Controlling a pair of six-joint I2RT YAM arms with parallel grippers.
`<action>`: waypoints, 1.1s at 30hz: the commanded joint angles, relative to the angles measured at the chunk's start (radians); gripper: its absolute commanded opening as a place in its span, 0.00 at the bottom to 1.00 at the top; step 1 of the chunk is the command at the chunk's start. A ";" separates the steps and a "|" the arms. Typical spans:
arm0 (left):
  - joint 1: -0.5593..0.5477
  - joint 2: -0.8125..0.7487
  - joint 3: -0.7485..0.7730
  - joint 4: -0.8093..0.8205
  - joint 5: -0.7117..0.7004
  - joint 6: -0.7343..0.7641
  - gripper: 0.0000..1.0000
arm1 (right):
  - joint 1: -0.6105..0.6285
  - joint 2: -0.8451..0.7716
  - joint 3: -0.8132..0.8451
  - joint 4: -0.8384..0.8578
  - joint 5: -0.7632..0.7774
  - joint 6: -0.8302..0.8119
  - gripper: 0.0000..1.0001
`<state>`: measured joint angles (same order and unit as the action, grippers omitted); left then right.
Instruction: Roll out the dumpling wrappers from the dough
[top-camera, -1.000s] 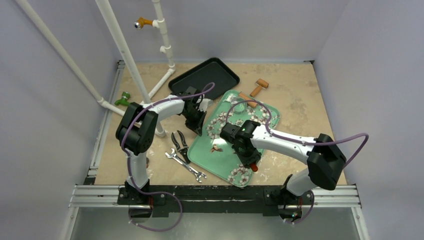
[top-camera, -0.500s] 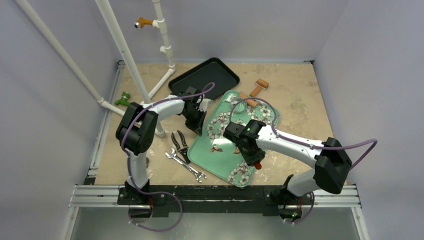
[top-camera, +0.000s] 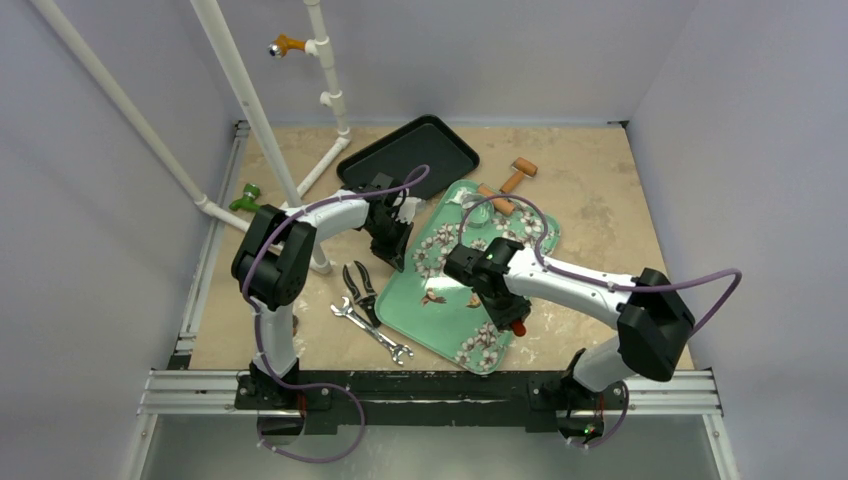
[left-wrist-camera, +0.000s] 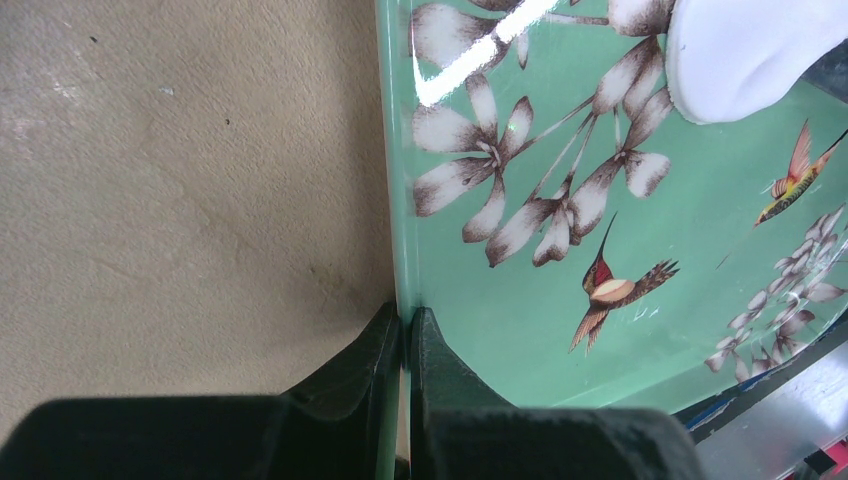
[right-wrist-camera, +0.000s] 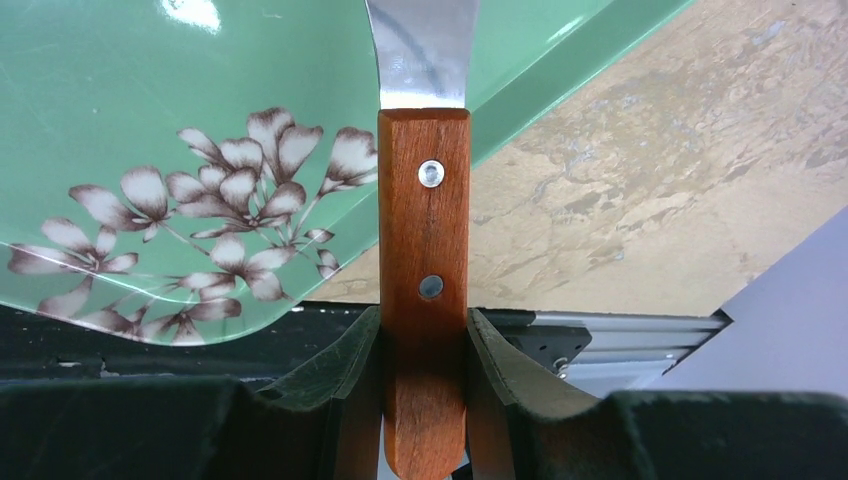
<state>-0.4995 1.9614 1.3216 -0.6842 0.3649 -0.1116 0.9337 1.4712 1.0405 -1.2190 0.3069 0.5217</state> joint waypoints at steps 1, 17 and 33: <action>0.006 -0.040 0.003 -0.039 0.006 0.020 0.00 | -0.005 0.021 0.050 0.038 0.040 -0.011 0.00; 0.009 -0.035 0.010 -0.041 0.010 0.016 0.00 | 0.010 0.030 0.046 0.043 -0.088 -0.071 0.00; 0.012 -0.039 0.011 -0.045 0.006 0.017 0.00 | 0.014 0.029 0.061 0.077 -0.146 -0.099 0.00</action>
<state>-0.4973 1.9614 1.3216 -0.6849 0.3656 -0.1116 0.9386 1.5345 1.0615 -1.1896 0.2348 0.4534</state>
